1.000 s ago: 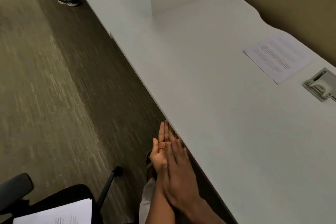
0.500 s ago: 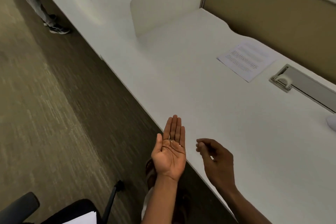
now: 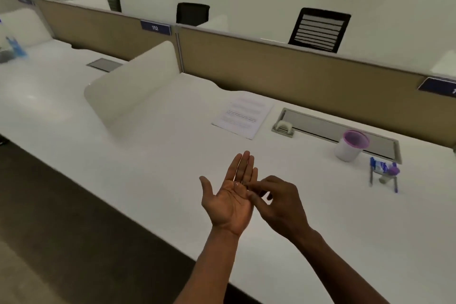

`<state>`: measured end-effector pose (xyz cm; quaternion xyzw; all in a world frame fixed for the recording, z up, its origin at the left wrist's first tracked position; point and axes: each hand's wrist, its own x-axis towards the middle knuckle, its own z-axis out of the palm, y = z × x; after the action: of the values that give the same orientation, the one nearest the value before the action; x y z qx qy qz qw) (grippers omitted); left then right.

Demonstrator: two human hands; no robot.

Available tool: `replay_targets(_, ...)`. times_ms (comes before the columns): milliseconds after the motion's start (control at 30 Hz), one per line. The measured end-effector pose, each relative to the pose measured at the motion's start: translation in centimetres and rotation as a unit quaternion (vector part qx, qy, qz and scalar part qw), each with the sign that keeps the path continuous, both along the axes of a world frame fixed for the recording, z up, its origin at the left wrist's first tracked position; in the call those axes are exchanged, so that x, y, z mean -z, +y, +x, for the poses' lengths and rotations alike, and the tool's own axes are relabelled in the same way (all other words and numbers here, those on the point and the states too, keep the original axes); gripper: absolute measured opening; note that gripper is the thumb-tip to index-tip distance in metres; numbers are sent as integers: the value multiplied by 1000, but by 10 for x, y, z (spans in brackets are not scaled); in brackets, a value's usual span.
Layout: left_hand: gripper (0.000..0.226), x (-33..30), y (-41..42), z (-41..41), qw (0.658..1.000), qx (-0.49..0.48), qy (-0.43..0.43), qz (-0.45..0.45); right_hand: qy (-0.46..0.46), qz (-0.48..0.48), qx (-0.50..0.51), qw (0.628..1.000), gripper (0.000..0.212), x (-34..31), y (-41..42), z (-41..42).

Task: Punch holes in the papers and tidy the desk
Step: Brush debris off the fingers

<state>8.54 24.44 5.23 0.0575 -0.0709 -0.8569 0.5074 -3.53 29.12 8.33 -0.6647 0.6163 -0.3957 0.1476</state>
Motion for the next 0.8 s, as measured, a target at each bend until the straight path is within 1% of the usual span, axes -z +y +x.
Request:
replay_targets(100,103,-3,-21,-25,998,53,11,-19,13,3,58,998,9,-3,-13,-22)
replay_targets(200,103,-6,-45,-50,993,107,19,-38,3,12,121,993,5,-5,-26,-39)
replay_targets(300,102,-11,-67,-72,988,145,2,-58,-15,32,160,987,3,-7,-44,-57)
replay_targets(400,100,-12,-90,-90,981,182,7,-71,-76,62,206,973,3,-8,-64,-73)
replay_targets(467,99,-11,-104,-103,974,213,23,-76,-98,48,245,963,4,-8,-77,-82)
replay_targets(567,98,-9,-121,-124,962,257,36,-79,-81,8,283,956,5,-8,-94,-90)
replay_targets(667,98,-10,-132,-144,958,274,18,-78,-56,-9,324,944,8,-6,-107,-99)
replay_targets(800,97,-12,-141,-172,954,291,-3,-71,-62,-26,363,930,8,-2,-117,-117)
